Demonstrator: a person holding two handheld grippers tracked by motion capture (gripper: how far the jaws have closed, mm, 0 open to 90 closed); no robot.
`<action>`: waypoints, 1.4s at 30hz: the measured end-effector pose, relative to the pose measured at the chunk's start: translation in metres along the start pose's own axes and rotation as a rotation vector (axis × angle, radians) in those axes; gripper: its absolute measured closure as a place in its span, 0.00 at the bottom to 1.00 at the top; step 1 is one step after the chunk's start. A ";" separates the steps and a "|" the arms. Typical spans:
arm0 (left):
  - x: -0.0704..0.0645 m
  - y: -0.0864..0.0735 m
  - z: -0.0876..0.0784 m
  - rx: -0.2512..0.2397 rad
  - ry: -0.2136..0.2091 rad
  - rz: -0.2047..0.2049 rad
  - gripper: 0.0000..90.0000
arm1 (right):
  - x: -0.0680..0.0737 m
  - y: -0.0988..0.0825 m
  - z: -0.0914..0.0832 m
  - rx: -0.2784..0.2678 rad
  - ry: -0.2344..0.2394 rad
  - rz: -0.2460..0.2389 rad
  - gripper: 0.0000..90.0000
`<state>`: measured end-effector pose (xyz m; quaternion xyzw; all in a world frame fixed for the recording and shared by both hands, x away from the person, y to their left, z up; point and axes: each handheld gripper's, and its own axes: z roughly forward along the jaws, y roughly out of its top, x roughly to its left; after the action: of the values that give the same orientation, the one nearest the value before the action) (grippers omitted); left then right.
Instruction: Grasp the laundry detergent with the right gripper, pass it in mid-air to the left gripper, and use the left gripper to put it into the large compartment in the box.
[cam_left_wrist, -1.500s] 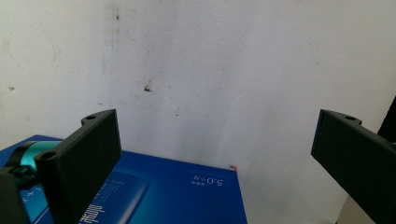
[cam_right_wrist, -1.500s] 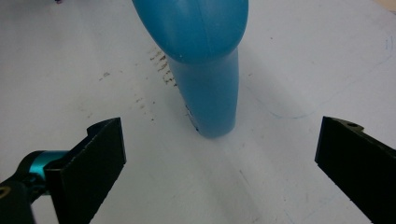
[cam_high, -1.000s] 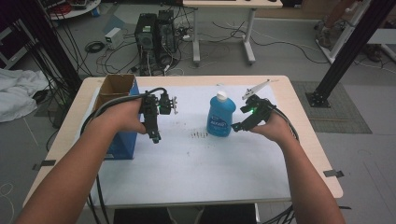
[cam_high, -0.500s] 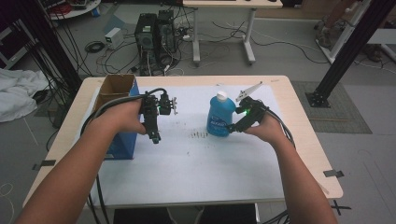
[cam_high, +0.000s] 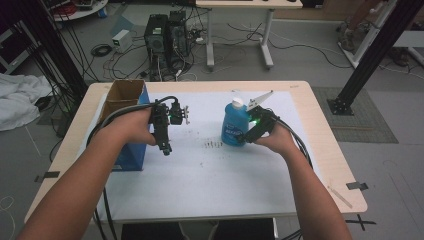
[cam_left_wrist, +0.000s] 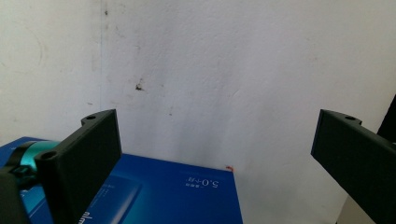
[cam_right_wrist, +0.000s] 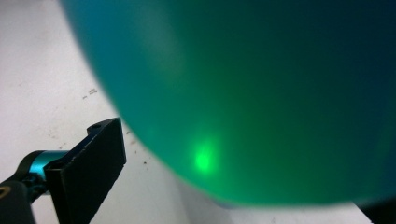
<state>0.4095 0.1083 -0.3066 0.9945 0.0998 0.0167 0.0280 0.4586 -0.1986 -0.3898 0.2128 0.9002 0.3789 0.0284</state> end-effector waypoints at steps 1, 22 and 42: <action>0.000 0.000 0.000 -0.001 0.001 0.000 0.02 | 0.000 0.000 0.001 -0.005 0.003 -0.001 0.01; -0.002 0.001 0.002 0.005 0.008 0.006 0.02 | -0.002 -0.011 0.012 -0.161 -0.019 -0.020 0.02; -0.002 0.005 0.004 0.009 0.009 0.012 0.02 | -0.007 -0.017 0.014 -0.190 -0.038 -0.004 0.18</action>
<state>0.4087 0.1030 -0.3104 0.9951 0.0942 0.0211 0.0227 0.4623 -0.2027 -0.4122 0.2146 0.8600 0.4583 0.0661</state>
